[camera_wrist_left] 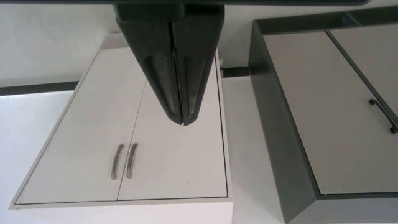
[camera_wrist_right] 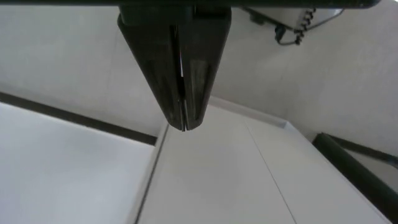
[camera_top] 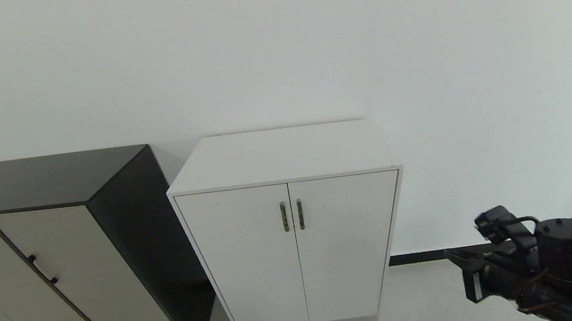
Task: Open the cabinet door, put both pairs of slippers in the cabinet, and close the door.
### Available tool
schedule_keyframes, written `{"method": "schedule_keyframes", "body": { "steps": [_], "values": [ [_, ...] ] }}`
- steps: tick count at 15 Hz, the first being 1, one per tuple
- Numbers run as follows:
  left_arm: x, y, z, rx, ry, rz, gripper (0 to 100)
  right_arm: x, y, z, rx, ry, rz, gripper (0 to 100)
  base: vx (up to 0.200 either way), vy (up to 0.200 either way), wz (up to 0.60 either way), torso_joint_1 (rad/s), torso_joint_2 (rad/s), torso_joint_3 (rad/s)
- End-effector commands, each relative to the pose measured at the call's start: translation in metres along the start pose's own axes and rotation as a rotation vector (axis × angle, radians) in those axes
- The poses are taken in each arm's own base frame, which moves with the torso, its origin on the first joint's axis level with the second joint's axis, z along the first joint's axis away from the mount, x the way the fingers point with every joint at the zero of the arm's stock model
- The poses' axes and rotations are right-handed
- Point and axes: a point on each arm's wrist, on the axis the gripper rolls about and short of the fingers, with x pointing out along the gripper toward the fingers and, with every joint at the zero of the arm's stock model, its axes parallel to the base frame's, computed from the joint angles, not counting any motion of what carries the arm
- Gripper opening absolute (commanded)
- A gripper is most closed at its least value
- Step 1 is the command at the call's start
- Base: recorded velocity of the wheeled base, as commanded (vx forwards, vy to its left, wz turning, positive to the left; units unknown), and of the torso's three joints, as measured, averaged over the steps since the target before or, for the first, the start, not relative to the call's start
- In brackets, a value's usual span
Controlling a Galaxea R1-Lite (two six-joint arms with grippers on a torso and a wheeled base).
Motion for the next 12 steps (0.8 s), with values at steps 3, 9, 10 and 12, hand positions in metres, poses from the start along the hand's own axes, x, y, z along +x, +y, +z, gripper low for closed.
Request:
{"method": "schedule_keyframes", "body": {
  "steps": [3, 9, 10, 12],
  "values": [
    [0.000, 0.000, 0.000, -0.018, -0.001, 0.005, 0, -0.064, -0.013, -0.003, 0.016, -0.015, -0.160, 0, 0.000, 0.000, 0.00, 0.000, 0.00, 0.000],
    [0.000, 0.000, 0.000, -0.024, -0.001, 0.005, 0, -0.143, -0.013, -0.024, 0.007, 0.051, -0.159, 0, 0.000, 0.000, 0.00, 0.000, 0.00, 0.000],
    [0.000, 0.000, 0.000, -0.024, -0.001, 0.005, 0, -0.157, -0.013, -0.032, 0.006, 0.058, -0.156, 0, 0.000, 0.000, 0.00, 0.000, 0.00, 0.000],
    [0.000, 0.000, 0.000, -0.024, -0.001, 0.005, 0, -0.176, -0.012, -0.048, 0.008, 0.071, -0.135, 0, 0.000, 0.000, 0.00, 0.000, 0.00, 0.000]
  ]
}}
